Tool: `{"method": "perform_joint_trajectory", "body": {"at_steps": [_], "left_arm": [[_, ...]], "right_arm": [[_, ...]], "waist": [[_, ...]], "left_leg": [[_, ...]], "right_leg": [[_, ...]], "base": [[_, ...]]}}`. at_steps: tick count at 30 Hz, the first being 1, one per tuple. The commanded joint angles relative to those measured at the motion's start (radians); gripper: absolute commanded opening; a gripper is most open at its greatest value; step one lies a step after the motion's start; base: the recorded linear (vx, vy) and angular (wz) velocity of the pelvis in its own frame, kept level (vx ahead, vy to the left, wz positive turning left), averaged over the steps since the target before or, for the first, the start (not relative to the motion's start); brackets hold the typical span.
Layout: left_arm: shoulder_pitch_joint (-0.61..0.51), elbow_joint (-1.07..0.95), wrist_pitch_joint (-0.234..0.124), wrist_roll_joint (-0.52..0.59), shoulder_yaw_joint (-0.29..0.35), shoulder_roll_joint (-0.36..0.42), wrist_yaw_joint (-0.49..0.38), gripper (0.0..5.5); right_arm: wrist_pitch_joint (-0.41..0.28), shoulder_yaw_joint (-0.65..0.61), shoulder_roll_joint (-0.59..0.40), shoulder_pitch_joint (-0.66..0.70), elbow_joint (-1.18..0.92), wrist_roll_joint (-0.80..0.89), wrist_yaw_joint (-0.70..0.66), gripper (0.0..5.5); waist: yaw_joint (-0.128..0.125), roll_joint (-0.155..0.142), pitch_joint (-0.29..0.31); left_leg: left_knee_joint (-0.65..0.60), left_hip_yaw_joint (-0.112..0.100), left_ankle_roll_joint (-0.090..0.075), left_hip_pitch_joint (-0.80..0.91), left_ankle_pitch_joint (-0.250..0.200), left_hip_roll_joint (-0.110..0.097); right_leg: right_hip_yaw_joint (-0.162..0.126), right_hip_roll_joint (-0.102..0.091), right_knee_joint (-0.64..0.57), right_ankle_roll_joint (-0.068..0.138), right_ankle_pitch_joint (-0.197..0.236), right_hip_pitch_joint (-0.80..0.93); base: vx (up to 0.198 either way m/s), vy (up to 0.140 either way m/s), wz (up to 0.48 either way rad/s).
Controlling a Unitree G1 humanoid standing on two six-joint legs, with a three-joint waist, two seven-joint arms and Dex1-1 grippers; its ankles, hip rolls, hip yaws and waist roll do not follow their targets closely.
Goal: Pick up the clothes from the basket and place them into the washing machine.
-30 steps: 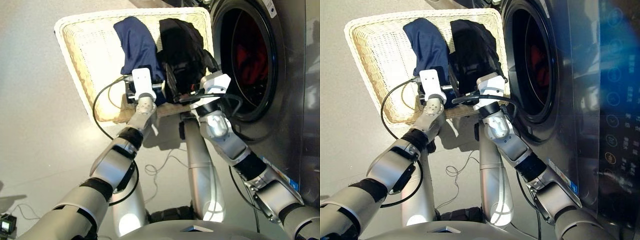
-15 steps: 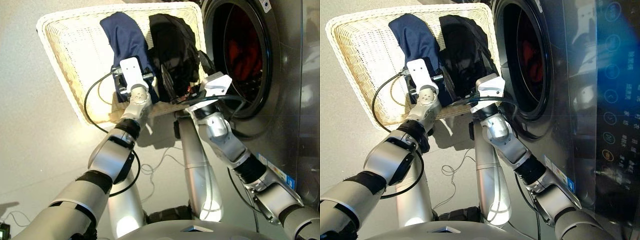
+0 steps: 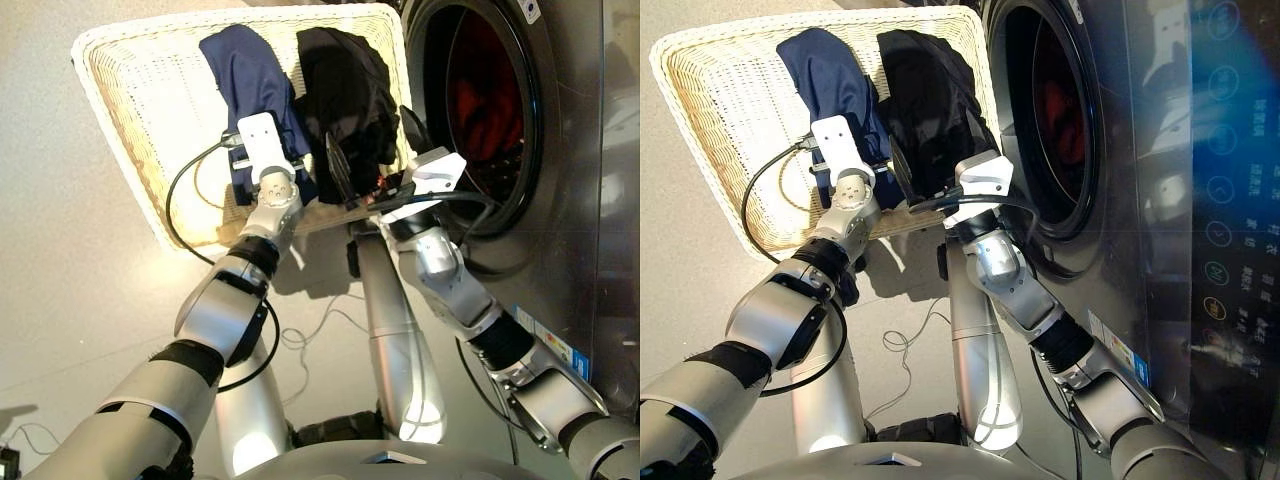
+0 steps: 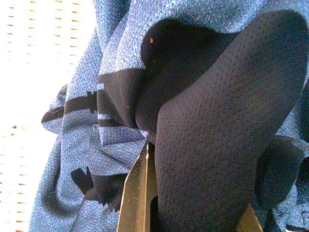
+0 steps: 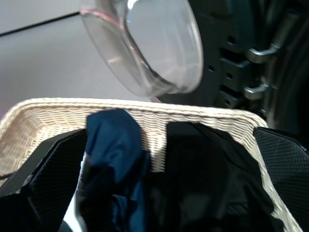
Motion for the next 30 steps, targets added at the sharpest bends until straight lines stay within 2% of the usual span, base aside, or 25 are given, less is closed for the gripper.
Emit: {"method": "perform_joint_trajectory", "body": {"at_steps": [1, 4, 7, 10, 14, 15, 18, 20, 24, 26, 27, 30], "left_arm": [[0.079, -0.154, -0.075, 0.121, -0.057, -0.017, 0.024, 0.0], [0.2, -0.36, -0.093, 0.213, -0.105, 0.039, 0.02, 0.0], [0.286, -0.478, -0.102, 0.264, -0.123, 0.067, 0.009, 0.0], [0.358, -0.631, -0.118, 0.32, -0.132, 0.123, -0.042, 0.0], [0.429, -0.827, -0.135, 0.397, -0.137, 0.21, -0.115, 0.0], [0.445, -0.91, -0.146, 0.419, -0.151, 0.252, -0.157, 0.0], [0.462, -0.986, -0.165, 0.412, -0.151, 0.287, -0.203, 0.0], [0.487, -1.061, -0.187, 0.385, -0.151, 0.322, -0.269, 0.0], [0.522, -1.147, -0.198, 0.409, -0.159, 0.43, -0.356, 0.0], [0.532, -1.153, -0.2, 0.427, -0.164, 0.455, -0.368, 0.0], [0.554, -1.163, -0.203, 0.429, -0.17, 0.481, -0.391, 0.0], [0.592, -1.198, -0.216, 0.416, -0.17, 0.515, -0.422, 0.0]], "right_arm": [[-0.049, -0.049, -0.032, 0.038, -0.02, -0.035, -0.041, 5.5], [-0.046, -0.103, -0.017, 0.064, 0.055, -0.049, -0.072, 5.5], [-0.041, -0.139, 0.02, 0.073, 0.201, -0.024, -0.099, 5.5], [-0.021, -0.159, 0.025, 0.071, 0.289, -0.05, -0.099, 5.5], [-0.016, -0.187, -0.006, 0.112, 0.252, -0.052, -0.047, 5.5], [-0.014, -0.188, -0.022, 0.121, 0.229, -0.065, -0.022, 5.5], [-0.009, -0.178, -0.029, 0.116, 0.209, -0.073, 0.001, 5.5], [0.002, -0.162, -0.04, 0.119, 0.149, -0.042, 0.062, 5.5], [0.038, -0.125, -0.101, 0.169, 0.012, 0.14, 0.231, 5.5], [0.054, -0.111, -0.121, 0.179, -0.019, 0.18, 0.267, 5.5], [0.08, -0.094, -0.168, 0.169, -0.078, 0.202, 0.312, 5.5], [0.09, -0.089, -0.232, 0.129, -0.134, 0.177, 0.336, 5.5]], "waist": [[0.028, 0.005, -0.013], [0.049, 0.021, -0.013], [0.07, 0.033, -0.013], [0.09, 0.047, -0.013], [0.11, 0.053, -0.013], [0.118, 0.061, -0.013], [0.122, 0.065, -0.013], [0.131, 0.068, -0.013], [0.141, 0.059, -0.043], [0.143, 0.056, -0.053], [0.146, 0.051, -0.062], [0.153, 0.057, -0.072]], "left_leg": [[0.011, 0.016, 0.037, 0.011, 0.001, -0.04], [-0.043, 0.017, 0.037, 0.05, 0.02, -0.059], [-0.119, 0.019, 0.038, 0.112, 0.043, -0.081], [-0.196, 0.016, 0.037, 0.184, 0.062, -0.106], [-0.271, 0.007, 0.043, 0.278, 0.079, -0.129], [-0.302, 0.005, 0.044, 0.316, 0.085, -0.14], [-0.35, 0.008, 0.042, 0.361, 0.104, -0.156], [-0.413, 0.017, 0.042, 0.45, 0.114, -0.171], [-0.506, 0.025, 0.038, 0.559, 0.14, -0.18], [-0.53, 0.028, 0.035, 0.579, 0.152, -0.181], [-0.55, 0.03, 0.031, 0.603, 0.159, -0.183], [-0.586, 0.027, 0.028, 0.643, 0.173, -0.184]], "right_leg": [[-0.036, -0.004, -0.134, 0.024, 0.062, 0.082], [-0.042, -0.012, -0.18, 0.028, 0.077, 0.123], [-0.057, -0.027, -0.24, 0.036, 0.095, 0.183], [-0.066, -0.043, -0.311, 0.05, 0.116, 0.255], [-0.077, -0.059, -0.373, 0.064, 0.136, 0.352], [-0.084, -0.069, -0.398, 0.07, 0.143, 0.389], [-0.087, -0.077, -0.438, 0.077, 0.161, 0.431], [-0.092, -0.081, -0.489, 0.087, 0.173, 0.508], [-0.093, -0.088, -0.545, 0.1, 0.188, 0.602], [-0.095, -0.091, -0.558, 0.102, 0.194, 0.617], [-0.101, -0.093, -0.574, 0.102, 0.195, 0.641], [-0.11, -0.094, -0.58, 0.1, 0.191, 0.668]], "base": [[0.0, 0.0, 0.0], [0.0, 0.0, 0.0], [0.0, 0.0, 0.0], [0.062, 0.009, 0.122], [0.084, 0.008, 0.113], [0.104, 0.031, 0.032], [0.032, 0.013, 0.038], [0.101, 0.053, 0.049], [0.106, 0.027, -0.073], [0.066, -0.004, -0.061], [0.096, -0.014, -0.031], [0.047, -0.007, -0.016]]}}
